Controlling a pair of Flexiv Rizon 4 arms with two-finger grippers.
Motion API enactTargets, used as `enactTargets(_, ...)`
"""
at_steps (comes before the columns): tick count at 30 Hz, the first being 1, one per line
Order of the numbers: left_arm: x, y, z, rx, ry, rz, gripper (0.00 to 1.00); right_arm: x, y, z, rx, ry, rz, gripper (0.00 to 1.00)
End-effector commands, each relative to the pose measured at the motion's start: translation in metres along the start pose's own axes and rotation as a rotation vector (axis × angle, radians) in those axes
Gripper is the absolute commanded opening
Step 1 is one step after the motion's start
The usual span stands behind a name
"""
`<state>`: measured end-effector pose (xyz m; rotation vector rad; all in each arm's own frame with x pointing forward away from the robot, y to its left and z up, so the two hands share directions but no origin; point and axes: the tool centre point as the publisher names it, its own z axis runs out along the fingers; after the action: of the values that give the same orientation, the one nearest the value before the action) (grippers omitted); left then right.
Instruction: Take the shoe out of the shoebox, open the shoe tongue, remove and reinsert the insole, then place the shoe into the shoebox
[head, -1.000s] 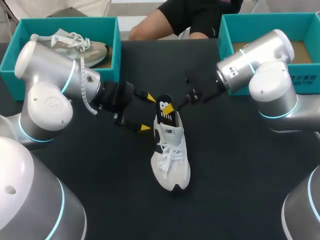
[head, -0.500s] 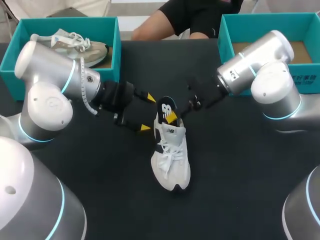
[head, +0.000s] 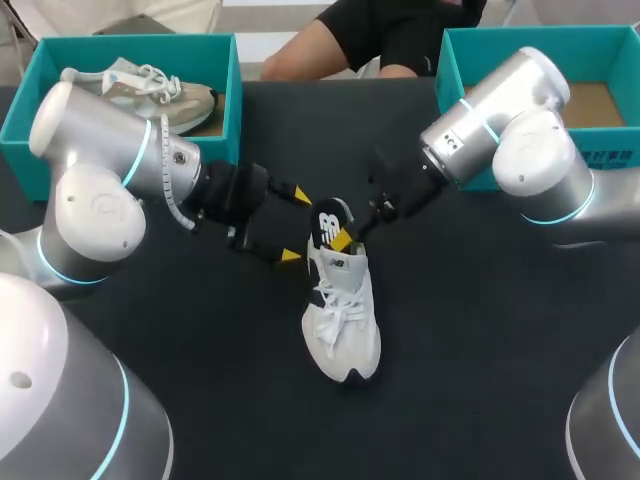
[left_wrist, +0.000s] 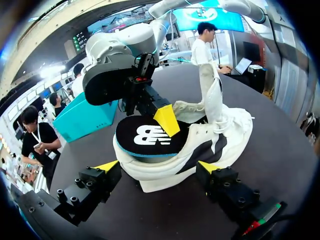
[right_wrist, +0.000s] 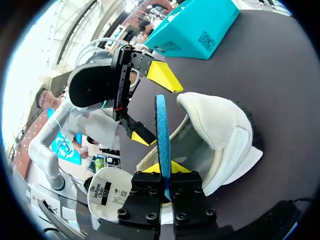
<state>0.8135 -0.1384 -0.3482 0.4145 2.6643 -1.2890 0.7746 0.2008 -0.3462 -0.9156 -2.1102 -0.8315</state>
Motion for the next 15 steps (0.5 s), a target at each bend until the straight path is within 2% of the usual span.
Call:
enactTargets(1, 0.0, 0.0, 0.001, -0.003, 0.0, 0.001, 1.0, 0.001, -0.003, 0.004, 0.04, -0.006, 0.026, 0.0)
enactTargets(8, 0.0, 0.0, 0.001, -0.003, 0.0, 0.001, 1.0, -0.001, -0.021, 0.012, 0.063, 0.0, 0.073, 0.0)
enactTargets(12, 0.0, 0.0, 0.001, -0.003, 0.0, 0.001, 1.0, 0.0, -0.018, 0.011, 0.043, -0.013, 0.069, 0.0)
enactTargets(13, 0.0, 0.0, 0.001, -0.003, 0.0, 0.001, 1.0, 0.0, -0.017, 0.011, 0.042, -0.014, 0.068, 0.03)
enactTargets(15, 0.0, 0.0, 0.001, -0.003, 0.0, 0.001, 1.0, 0.0, -0.013, 0.008, 0.036, -0.024, 0.057, 0.22)
